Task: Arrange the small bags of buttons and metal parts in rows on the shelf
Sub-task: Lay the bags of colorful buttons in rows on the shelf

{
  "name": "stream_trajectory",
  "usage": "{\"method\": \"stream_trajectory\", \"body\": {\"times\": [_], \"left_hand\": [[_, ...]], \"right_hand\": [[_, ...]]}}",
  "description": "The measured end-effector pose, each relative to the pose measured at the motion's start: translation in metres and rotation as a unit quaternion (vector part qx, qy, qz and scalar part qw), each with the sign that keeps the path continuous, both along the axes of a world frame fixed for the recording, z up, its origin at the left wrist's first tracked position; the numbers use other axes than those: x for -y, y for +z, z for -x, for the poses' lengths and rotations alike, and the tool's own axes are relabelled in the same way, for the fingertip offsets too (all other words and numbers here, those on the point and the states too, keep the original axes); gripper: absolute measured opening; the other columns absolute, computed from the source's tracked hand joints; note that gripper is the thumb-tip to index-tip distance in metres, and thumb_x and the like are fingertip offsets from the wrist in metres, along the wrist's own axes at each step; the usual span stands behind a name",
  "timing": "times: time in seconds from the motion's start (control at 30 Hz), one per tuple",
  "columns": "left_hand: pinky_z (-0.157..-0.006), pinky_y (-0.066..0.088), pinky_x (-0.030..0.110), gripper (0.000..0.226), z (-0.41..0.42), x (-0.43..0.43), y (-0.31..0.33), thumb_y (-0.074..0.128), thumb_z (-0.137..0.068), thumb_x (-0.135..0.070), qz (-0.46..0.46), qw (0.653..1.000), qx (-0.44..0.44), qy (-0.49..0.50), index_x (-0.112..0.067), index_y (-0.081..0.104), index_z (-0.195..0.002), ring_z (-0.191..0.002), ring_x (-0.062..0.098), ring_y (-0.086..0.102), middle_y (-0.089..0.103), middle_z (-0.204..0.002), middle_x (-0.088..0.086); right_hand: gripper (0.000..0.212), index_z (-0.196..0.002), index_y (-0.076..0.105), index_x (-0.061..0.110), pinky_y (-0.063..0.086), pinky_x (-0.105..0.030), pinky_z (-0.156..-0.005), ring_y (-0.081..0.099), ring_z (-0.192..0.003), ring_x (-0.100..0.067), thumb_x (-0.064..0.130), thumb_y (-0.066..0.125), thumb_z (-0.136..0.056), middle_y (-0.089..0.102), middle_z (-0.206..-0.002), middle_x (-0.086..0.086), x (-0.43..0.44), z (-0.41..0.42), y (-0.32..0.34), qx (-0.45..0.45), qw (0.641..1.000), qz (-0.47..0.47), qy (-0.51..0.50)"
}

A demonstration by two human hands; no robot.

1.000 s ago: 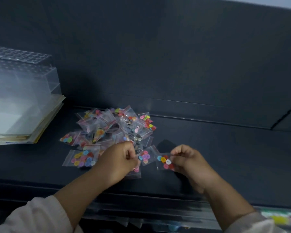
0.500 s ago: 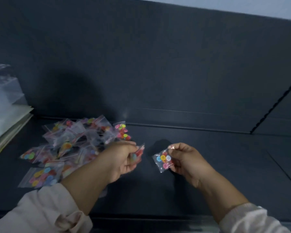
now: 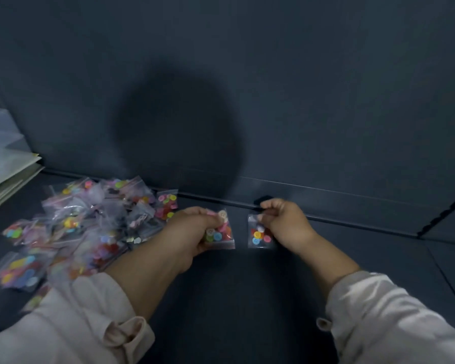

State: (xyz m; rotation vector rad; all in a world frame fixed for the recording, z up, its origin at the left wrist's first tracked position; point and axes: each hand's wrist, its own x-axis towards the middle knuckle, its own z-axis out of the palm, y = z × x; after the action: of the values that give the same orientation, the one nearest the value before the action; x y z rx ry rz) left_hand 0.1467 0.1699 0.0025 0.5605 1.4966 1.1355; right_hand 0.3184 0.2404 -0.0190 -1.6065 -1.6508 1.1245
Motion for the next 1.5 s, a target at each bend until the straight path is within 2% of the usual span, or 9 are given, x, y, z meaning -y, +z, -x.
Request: {"method": "stream_trajectory", "body": {"times": [0.07, 0.13, 0.27, 0.43, 0.9, 1.07, 1.2, 1.3, 1.5], "left_hand": [[-0.056, 0.046, 0.028, 0.014, -0.006, -0.002, 0.0, 0.065, -0.082, -0.003, 0.001, 1.0, 0.01, 0.012, -0.015, 0.06, -0.077, -0.069, 0.017, 0.062, 0.067, -0.073, 0.004], [-0.058, 0.048, 0.029, 0.015, -0.011, -0.002, 0.0, 0.063, -0.084, -0.002, -0.007, 0.999, 0.033, 0.026, -0.014, 0.058, -0.077, -0.069, 0.017, 0.063, 0.067, -0.074, 0.005], [-0.069, 0.052, 0.032, 0.017, -0.017, -0.003, 0.002, 0.059, -0.086, 0.001, -0.04, 0.989, 0.138, 0.043, -0.011, 0.053, -0.076, -0.071, 0.02, 0.065, 0.07, -0.068, 0.007], [-0.07, 0.044, 0.029, 0.01, -0.013, -0.003, -0.001, 0.067, -0.082, -0.01, -0.035, 0.997, 0.071, -0.024, -0.017, 0.06, -0.083, -0.077, 0.014, 0.064, 0.072, -0.076, -0.001], [-0.052, 0.047, 0.022, 0.014, 0.011, 0.012, -0.011, 0.066, -0.081, -0.003, 0.043, 0.992, -0.026, -0.112, -0.014, 0.058, -0.078, -0.058, 0.01, 0.06, 0.065, -0.068, 0.002], [-0.055, 0.047, 0.024, 0.008, 0.015, 0.009, -0.013, 0.066, -0.084, -0.013, 0.032, 0.978, -0.176, -0.111, -0.013, 0.058, -0.085, -0.064, 0.013, 0.06, 0.064, -0.075, 0.004], [-0.074, 0.047, 0.033, 0.008, 0.024, 0.005, -0.023, 0.061, -0.086, -0.017, -0.093, 0.898, -0.411, -0.128, -0.017, 0.054, -0.086, -0.08, 0.018, 0.058, 0.059, -0.084, 0.0], [-0.079, 0.041, 0.029, 0.014, 0.026, 0.005, -0.029, 0.052, -0.087, -0.013, -0.185, 0.781, -0.567, -0.186, -0.016, 0.056, -0.1, -0.092, 0.018, 0.05, 0.052, -0.099, 0.001], [-0.116, 0.02, 0.032, 0.056, 0.023, 0.002, -0.044, 0.043, -0.093, -0.018, -0.154, 0.676, -0.634, -0.343, -0.012, 0.028, -0.146, -0.142, 0.023, 0.02, 0.023, -0.155, 0.007]], "right_hand": [[0.026, -0.113, 0.063, 0.014, 0.048, -0.019, -0.078, 0.058, -0.092, -0.015, 0.016, 0.063, -0.086, 0.062, -0.102, 0.001, 0.002, 0.001, 0.003, 0.078, 0.99, -0.117, 0.0], [0.01, -0.096, 0.067, 0.017, 0.049, -0.025, -0.08, 0.058, -0.086, -0.012, 0.019, 0.063, -0.087, 0.064, -0.092, 0.002, 0.015, 0.006, 0.009, -0.021, 0.991, -0.134, 0.014], [0.01, -0.078, 0.061, 0.02, 0.046, -0.024, -0.069, 0.054, -0.068, -0.008, 0.025, 0.065, -0.085, 0.06, -0.071, 0.004, 0.047, 0.018, 0.014, -0.228, 0.963, 0.123, 0.073], [0.009, -0.09, 0.06, 0.014, 0.055, -0.025, -0.07, 0.065, -0.069, -0.012, 0.005, 0.057, -0.088, 0.068, -0.085, -0.005, 0.046, 0.019, 0.013, -0.302, 0.934, 0.191, 0.016], [0.014, -0.081, 0.054, 0.014, 0.053, -0.023, -0.056, 0.063, -0.058, -0.01, 0.006, 0.053, -0.092, 0.067, -0.074, -0.004, 0.04, 0.039, 0.011, -0.26, 0.953, 0.153, -0.036], [0.015, -0.082, 0.056, 0.015, 0.051, -0.022, -0.055, 0.058, -0.061, -0.009, 0.003, 0.054, -0.091, 0.063, -0.077, -0.002, 0.023, 0.058, 0.01, -0.156, 0.985, 0.077, 0.001], [0.024, -0.113, 0.061, 0.012, 0.042, -0.019, -0.089, 0.058, -0.099, -0.013, 0.01, 0.058, -0.089, 0.063, -0.11, -0.002, 0.015, 0.057, 0.008, 0.012, 0.997, -0.076, 0.018], [0.028, -0.117, 0.061, 0.011, 0.035, -0.013, -0.087, 0.056, -0.108, -0.018, 0.011, 0.054, -0.09, 0.058, -0.12, -0.003, 0.03, 0.034, 0.0, 0.169, 0.966, -0.192, 0.039], [0.05, -0.144, 0.033, 0.024, 0.011, -0.025, -0.116, 0.02, -0.142, -0.014, 0.025, 0.043, -0.095, 0.027, -0.153, 0.003, 0.048, -0.001, -0.033, 0.323, 0.92, -0.179, 0.128]]}}
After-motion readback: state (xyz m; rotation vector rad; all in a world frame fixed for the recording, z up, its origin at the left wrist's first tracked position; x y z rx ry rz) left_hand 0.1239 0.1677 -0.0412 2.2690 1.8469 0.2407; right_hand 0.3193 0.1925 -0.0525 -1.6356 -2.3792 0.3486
